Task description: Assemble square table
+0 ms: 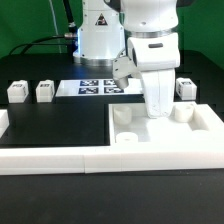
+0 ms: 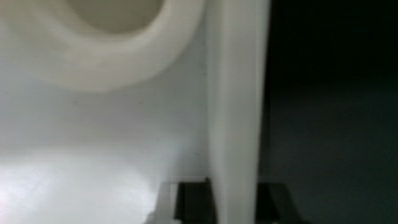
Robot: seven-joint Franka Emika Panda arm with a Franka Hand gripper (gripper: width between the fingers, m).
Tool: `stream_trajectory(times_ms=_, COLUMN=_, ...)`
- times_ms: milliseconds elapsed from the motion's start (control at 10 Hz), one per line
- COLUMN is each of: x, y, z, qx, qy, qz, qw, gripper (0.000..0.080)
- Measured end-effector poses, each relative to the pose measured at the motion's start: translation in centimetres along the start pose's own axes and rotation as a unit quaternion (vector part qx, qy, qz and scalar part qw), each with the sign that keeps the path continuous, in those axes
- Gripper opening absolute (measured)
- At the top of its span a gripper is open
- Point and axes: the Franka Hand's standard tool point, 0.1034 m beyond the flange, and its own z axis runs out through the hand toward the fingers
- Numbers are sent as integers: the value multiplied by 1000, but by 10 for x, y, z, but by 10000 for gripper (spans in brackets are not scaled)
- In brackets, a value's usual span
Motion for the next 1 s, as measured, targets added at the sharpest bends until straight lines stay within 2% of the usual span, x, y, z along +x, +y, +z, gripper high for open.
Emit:
stream_trajectory(times_ms=300, x=-1, y=0, z=0, qx=-1, qy=0, qz=1, qw=1000, gripper=52)
stream_trajectory(times_ms=400, x=-1, y=0, z=0, qx=-2, qy=0, qz=1, qw=1000, gripper=303)
stream_trajectory(times_ms=500, x=-1, y=1, z=-1, qx=-3, qy=0, qz=1, qw=1000, gripper=303)
stream_trajectory(times_ms=700, x=-1, y=2, z=-2, qx=-5, qy=1, qz=1, qw=1000, gripper=579)
stream_trajectory(times_ms=800, x=-1, y=3, z=-2, qx=-6, qy=1, qz=1, qw=1000, gripper=633)
stream_trajectory(times_ms=1000, x=-1, y=3, z=-2, qx=-6, qy=1, qz=1, qw=1000, gripper=646)
